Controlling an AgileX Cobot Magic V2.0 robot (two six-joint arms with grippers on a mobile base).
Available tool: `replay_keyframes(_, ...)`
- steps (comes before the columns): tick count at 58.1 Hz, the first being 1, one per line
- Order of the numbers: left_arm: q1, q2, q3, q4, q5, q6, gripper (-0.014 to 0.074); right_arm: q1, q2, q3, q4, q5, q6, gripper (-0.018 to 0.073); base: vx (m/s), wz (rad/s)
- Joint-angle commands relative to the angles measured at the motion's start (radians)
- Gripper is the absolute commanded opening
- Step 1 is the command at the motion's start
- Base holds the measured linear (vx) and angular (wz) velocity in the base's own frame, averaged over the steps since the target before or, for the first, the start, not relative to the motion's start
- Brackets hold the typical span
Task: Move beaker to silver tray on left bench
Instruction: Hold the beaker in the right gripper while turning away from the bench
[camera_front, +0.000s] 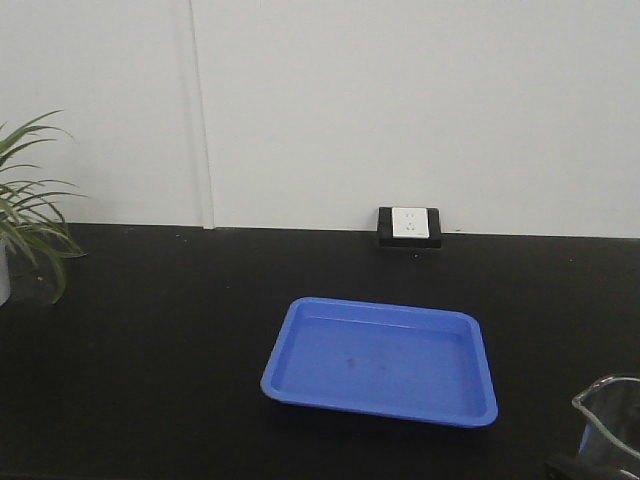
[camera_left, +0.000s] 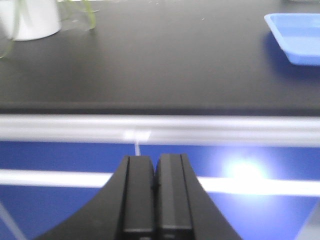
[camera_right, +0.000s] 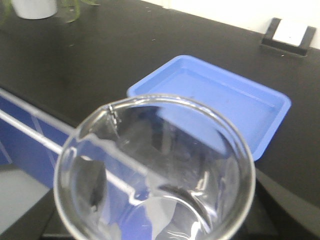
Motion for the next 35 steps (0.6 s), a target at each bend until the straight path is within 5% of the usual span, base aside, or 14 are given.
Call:
replay_keyframes(1, -0.006, -0.016, 0.028, -0.002, -0.078, -0.002, 0.0001, -0.007, 0.000, -0.027, -0.020, -0.083, -0.006, -0.0008, -0.39, 0.17)
replay_keyframes(35, -0.006, -0.016, 0.028, -0.002, -0.078, -0.002, 0.0001, -0.007, 0.002, -0.027, -0.020, -0.083, -0.006, -0.0008, -0.41, 0.23)
